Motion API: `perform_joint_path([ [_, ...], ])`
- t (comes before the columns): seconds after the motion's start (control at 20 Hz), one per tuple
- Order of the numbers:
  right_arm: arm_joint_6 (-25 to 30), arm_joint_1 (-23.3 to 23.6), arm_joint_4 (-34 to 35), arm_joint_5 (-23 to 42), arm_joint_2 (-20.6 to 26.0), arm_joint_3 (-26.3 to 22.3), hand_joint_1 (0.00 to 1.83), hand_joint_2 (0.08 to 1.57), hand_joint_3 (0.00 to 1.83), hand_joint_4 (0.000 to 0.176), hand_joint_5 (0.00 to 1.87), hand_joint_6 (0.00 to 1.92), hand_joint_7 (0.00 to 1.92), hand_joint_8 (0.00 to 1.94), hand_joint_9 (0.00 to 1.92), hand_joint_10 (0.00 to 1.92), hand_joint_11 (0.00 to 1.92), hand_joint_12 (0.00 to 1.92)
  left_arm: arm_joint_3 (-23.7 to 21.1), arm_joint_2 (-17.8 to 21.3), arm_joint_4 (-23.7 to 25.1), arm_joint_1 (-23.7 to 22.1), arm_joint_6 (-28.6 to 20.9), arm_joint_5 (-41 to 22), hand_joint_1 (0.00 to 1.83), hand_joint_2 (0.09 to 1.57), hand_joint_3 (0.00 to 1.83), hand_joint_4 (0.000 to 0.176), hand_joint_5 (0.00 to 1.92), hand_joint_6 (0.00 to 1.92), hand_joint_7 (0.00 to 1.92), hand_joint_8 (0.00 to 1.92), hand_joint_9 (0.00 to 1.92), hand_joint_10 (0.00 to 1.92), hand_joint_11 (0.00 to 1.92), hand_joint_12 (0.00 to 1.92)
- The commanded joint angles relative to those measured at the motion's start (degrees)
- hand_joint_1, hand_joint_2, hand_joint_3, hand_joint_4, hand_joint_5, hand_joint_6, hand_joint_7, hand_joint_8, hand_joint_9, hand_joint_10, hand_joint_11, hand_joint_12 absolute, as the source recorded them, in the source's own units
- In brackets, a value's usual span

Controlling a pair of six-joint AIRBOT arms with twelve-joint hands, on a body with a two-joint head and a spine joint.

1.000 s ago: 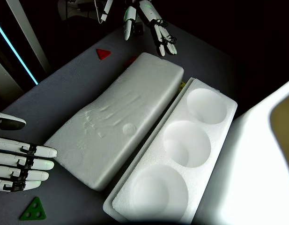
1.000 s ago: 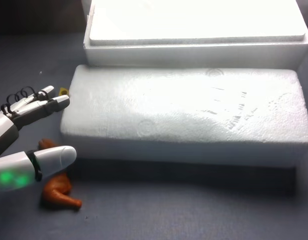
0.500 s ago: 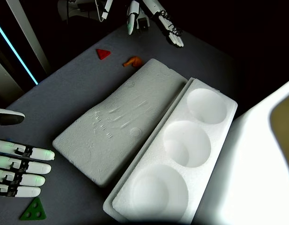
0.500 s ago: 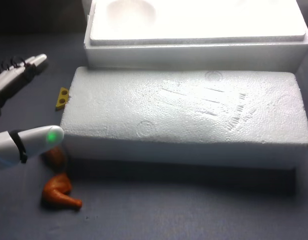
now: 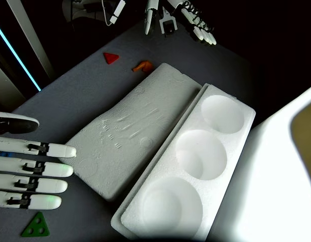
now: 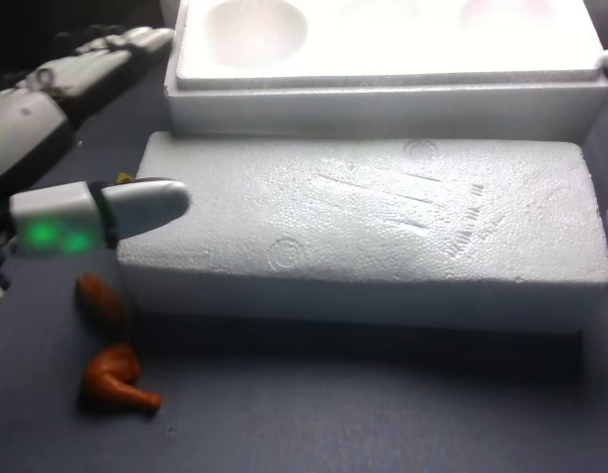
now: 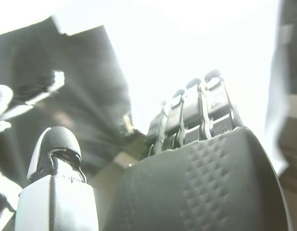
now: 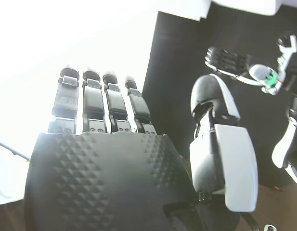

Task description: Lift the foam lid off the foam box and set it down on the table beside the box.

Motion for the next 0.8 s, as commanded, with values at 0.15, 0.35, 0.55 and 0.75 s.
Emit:
perform_joint_path([
  [0.15, -1.16, 7.94, -3.83, -2.73, -2.92, 3.46, 0.25, 1.28, 0.0, 0.0, 0.0, 0.0, 0.0, 0.0, 0.0, 0.0, 0.01, 0.69, 2.85, -1.76, 3.61, -5.42, -1.51, -0.49, 0.33, 1.13, 0.01, 0.063, 0.06, 0.02, 0.0, 0.0, 0.0, 0.0, 0.0, 0.0],
  [0.35, -1.93, 11.67, -5.74, -5.44, -5.24, 5.31, 0.26, 1.3, 0.0, 0.0, 0.0, 0.0, 0.0, 0.0, 0.0, 0.0, 0.0, 1.52, 4.74, -3.93, 6.16, -8.82, -2.07, 1.69, 0.4, 1.15, 0.01, 0.035, 0.03, 0.0, 0.0, 0.0, 0.0, 0.0, 0.0, 0.0],
  [0.55, -2.12, 12.72, -6.36, -5.54, -5.48, 5.42, 0.25, 1.32, 0.0, 0.0, 0.0, 0.0, 0.0, 0.0, 0.0, 0.0, 0.0, 1.6, 5.85, -5.2, 7.24, -10.47, -2.47, 1.7, 0.34, 1.14, 0.0, 0.06, 0.01, 0.0, 0.0, 0.0, 0.0, 0.0, 0.0, 0.0],
  [0.75, -2.12, 12.8, -6.36, -4.53, -5.51, 5.16, 0.29, 1.31, 0.0, 0.0, 0.0, 0.0, 0.0, 0.0, 0.0, 0.0, 0.0, 1.53, 6.32, -5.68, 7.84, -12.09, -2.76, 0.83, 0.38, 1.15, 0.0, 0.061, 0.01, 0.01, 0.0, 0.0, 0.0, 0.0, 0.0, 0.0],
])
